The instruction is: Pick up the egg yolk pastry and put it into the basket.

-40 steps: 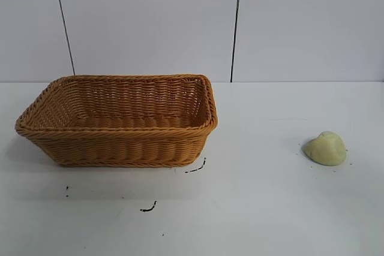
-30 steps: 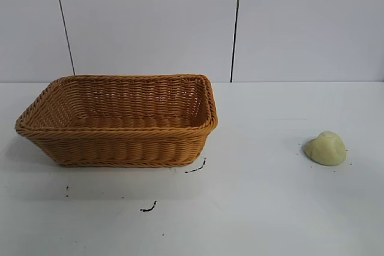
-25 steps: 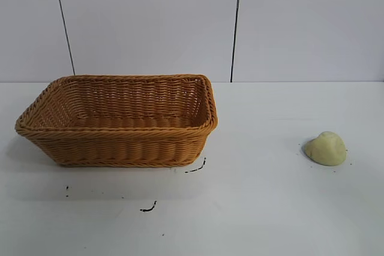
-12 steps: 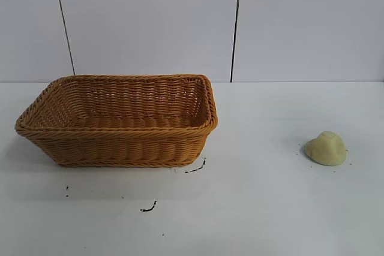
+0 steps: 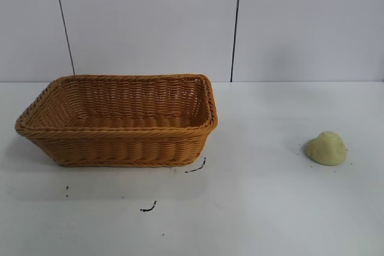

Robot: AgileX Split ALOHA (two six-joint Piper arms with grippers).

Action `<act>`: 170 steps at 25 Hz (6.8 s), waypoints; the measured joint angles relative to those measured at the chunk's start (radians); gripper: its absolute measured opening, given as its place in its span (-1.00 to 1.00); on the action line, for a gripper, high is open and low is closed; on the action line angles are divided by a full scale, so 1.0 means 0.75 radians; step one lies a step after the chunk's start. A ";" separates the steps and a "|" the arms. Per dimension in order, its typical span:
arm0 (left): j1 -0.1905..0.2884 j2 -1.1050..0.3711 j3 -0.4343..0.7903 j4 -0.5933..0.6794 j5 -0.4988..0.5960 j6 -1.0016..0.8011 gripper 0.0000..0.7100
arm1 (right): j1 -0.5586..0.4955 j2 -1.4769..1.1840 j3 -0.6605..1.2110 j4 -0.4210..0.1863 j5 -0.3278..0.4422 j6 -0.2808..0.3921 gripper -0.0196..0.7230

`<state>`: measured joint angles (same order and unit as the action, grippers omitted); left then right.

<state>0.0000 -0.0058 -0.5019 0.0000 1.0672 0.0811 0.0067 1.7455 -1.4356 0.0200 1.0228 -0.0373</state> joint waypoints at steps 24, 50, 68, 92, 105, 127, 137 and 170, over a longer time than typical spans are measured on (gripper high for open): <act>0.000 0.000 0.000 0.000 0.000 0.000 0.96 | 0.123 0.472 -0.111 -0.037 -0.112 -0.021 0.92; 0.000 0.000 0.000 0.000 0.000 0.000 0.96 | 0.123 0.634 -0.112 -0.044 -0.160 0.050 -0.16; 0.000 0.000 0.000 0.000 0.000 0.000 0.96 | 0.123 0.342 -0.423 -0.044 0.164 0.050 -0.29; 0.000 0.000 0.000 0.000 0.000 0.000 0.96 | 0.556 0.346 -0.612 -0.014 -0.071 0.041 -0.29; 0.000 0.000 0.000 0.000 0.000 0.000 0.96 | 0.902 0.663 -0.613 -0.005 -0.531 0.050 -0.29; 0.000 0.000 0.000 0.000 0.000 0.000 0.96 | 0.896 0.810 -0.613 -0.006 -0.655 0.112 0.67; 0.000 0.000 0.000 0.000 0.000 0.000 0.96 | 0.760 0.474 -0.617 -0.012 -0.347 0.113 0.68; 0.000 0.000 0.000 0.000 0.000 0.000 0.96 | 0.006 0.387 -0.588 -0.027 0.249 0.037 0.68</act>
<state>0.0000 -0.0058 -0.5019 0.0000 1.0672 0.0811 0.0113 2.0359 -1.8769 0.0000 1.2092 -0.0093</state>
